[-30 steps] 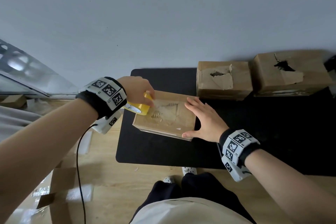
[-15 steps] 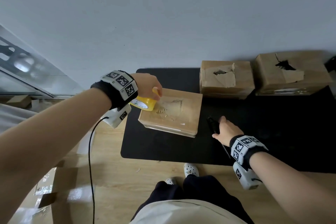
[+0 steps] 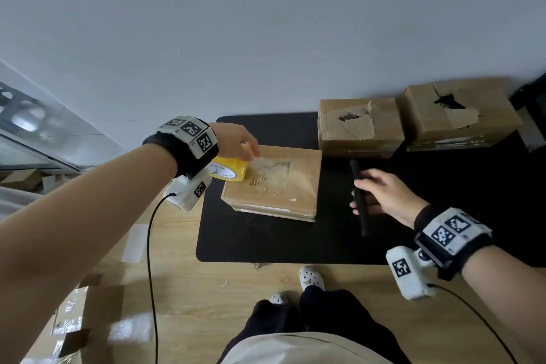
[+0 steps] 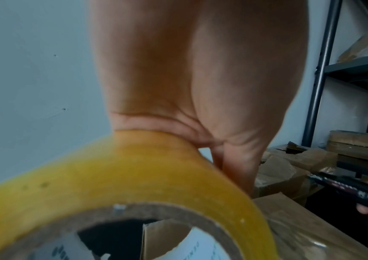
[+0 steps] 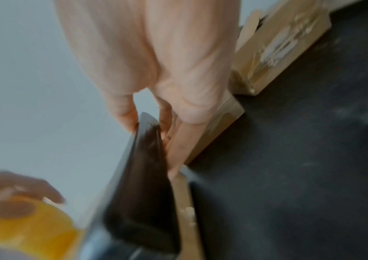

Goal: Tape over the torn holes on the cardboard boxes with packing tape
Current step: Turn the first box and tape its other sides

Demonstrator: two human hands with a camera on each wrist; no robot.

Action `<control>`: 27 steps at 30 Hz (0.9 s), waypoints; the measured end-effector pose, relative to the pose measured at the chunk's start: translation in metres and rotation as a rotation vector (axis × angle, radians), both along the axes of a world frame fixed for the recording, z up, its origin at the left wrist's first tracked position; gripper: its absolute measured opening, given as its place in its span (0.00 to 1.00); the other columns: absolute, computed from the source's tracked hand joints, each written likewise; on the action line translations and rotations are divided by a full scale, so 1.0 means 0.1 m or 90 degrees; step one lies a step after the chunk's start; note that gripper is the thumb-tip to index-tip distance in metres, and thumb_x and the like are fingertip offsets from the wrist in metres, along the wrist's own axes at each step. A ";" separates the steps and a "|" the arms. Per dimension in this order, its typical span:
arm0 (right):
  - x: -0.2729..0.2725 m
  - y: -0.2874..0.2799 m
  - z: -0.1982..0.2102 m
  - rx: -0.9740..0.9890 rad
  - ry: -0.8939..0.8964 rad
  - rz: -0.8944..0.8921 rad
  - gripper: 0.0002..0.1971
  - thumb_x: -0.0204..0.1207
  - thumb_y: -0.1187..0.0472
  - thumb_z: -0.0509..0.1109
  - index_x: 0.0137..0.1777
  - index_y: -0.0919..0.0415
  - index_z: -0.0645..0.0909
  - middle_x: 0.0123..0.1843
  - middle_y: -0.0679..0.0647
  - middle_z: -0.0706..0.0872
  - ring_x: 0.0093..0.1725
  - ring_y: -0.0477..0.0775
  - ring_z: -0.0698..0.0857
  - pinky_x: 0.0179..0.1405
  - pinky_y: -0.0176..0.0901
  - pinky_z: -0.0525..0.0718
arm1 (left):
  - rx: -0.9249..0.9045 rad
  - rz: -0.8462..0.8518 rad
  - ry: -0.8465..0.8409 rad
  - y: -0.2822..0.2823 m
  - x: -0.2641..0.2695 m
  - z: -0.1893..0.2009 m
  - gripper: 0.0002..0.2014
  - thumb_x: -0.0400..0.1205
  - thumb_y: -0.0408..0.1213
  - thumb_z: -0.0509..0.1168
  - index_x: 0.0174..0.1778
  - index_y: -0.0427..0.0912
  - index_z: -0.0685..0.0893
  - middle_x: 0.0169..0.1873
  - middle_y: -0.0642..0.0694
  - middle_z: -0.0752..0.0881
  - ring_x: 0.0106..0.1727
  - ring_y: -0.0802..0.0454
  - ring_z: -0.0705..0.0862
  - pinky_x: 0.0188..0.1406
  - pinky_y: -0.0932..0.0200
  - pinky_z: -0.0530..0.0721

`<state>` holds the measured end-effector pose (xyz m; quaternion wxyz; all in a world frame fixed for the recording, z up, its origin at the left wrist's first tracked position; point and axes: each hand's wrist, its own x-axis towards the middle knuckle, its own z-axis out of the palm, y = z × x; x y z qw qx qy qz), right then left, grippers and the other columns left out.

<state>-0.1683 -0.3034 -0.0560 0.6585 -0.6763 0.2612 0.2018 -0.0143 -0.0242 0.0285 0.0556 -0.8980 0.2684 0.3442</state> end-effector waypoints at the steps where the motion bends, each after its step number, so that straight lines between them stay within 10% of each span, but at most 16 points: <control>1: 0.04 0.08 0.11 0.069 0.007 -0.009 0.10 0.82 0.64 0.65 0.61 0.65 0.77 0.46 0.65 0.85 0.42 0.64 0.89 0.46 0.60 0.89 | 0.000 -0.004 -0.001 -0.01 0.00 0.00 0.13 0.83 0.46 0.60 0.61 0.59 0.81 0.68 0.55 0.77 0.68 0.53 0.75 0.68 0.54 0.70; 9: 0.07 0.86 0.41 0.308 0.058 0.158 0.17 0.81 0.64 0.65 0.64 0.77 0.78 0.49 0.65 0.86 0.51 0.66 0.88 0.55 0.56 0.86 | -0.012 -0.023 -0.005 -0.03 -0.01 -0.02 0.12 0.82 0.47 0.60 0.60 0.62 0.81 0.67 0.58 0.77 0.68 0.54 0.76 0.65 0.55 0.70; 27: 0.11 1.25 0.38 0.286 0.088 0.129 0.11 0.84 0.62 0.61 0.57 0.71 0.79 0.45 0.64 0.88 0.45 0.62 0.89 0.48 0.51 0.89 | -0.027 -0.054 -0.062 0.02 -0.07 -0.04 0.11 0.82 0.51 0.57 0.55 0.66 0.81 0.60 0.63 0.79 0.59 0.55 0.79 0.59 0.55 0.74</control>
